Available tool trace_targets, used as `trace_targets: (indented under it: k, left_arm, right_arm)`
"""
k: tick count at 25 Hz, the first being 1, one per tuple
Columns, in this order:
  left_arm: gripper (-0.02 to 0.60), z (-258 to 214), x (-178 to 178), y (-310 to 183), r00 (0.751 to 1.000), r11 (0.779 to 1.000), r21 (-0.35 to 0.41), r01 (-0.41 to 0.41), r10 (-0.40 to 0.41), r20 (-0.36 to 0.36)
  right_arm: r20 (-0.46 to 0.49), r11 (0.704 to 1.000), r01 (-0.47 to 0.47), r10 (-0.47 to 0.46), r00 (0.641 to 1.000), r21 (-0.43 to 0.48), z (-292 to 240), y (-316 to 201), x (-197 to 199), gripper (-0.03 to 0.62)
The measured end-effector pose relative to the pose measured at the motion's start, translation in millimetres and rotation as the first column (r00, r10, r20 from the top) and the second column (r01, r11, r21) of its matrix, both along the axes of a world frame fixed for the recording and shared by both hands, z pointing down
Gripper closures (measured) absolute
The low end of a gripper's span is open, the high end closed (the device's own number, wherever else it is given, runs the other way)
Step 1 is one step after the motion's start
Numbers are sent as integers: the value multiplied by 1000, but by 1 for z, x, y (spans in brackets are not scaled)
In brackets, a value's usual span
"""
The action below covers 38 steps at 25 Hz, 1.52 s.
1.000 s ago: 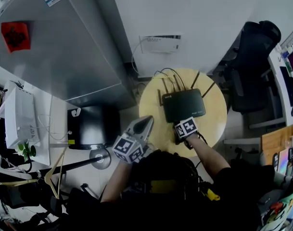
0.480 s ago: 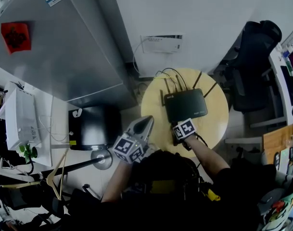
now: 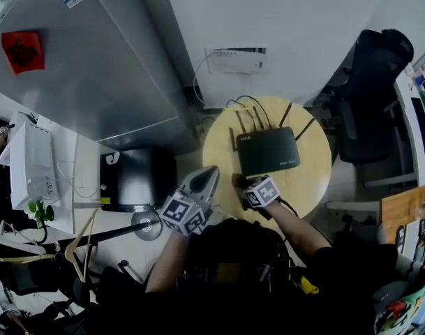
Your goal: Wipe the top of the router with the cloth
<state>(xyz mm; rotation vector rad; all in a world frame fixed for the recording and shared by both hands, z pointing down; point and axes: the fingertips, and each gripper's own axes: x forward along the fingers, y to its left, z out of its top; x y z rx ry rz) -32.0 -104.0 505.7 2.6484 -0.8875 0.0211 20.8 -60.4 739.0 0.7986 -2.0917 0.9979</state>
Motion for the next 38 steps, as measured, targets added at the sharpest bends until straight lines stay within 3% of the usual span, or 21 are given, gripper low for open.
trace_targets:
  k: [4,9,15,19,22,25,27,30,34,38]
  left_arm:
    - [589,1,0,6,999,999,3,51,-51,8]
    - [589,1,-1,7,997,997,9,81,-81,5]
    - [589,0,-6,-15,1000,998,57,-5,5,1]
    - [589,-7,-12,-36,994,994,42,-104,105,-5]
    - [589,-2,-20,-47,984,984,17,-178,178,-1]
    - [589,1,-20,-60,965,965,4,-262,262,4]
    - [589,3,-19,-66,946,946,4,-324,324,14]
    - [590,5,-19,-71,922,923,-1,-385,385,23]
    - [589,7,-16,-75,897,898,1,-440,440,37]
    - [589,5,-11,-75,872,872,16,-489,488,41]
  right_arm:
    - [62,998,20,-24,998,60,-15,4,-5,531]
    - [91,991,-70,60,994,114,-24,-8,-2,531]
    - [112,961,-244,231,967,128,-26,-22,-13,531]
    - [84,892,-448,442,893,61,-9,-44,-15,531]
    - [30,837,-546,545,838,39,3,-60,-15,531]
    - [50,748,-664,663,747,-2,6,-81,-16,531]
    - [63,644,-764,765,641,-35,9,-94,-13,531]
    - [80,462,-882,886,456,-91,15,-103,-3,531]
    - [118,322,-935,945,306,-152,18,-114,1,531]
    - [125,161,-957,983,133,-243,25,-112,7,532]
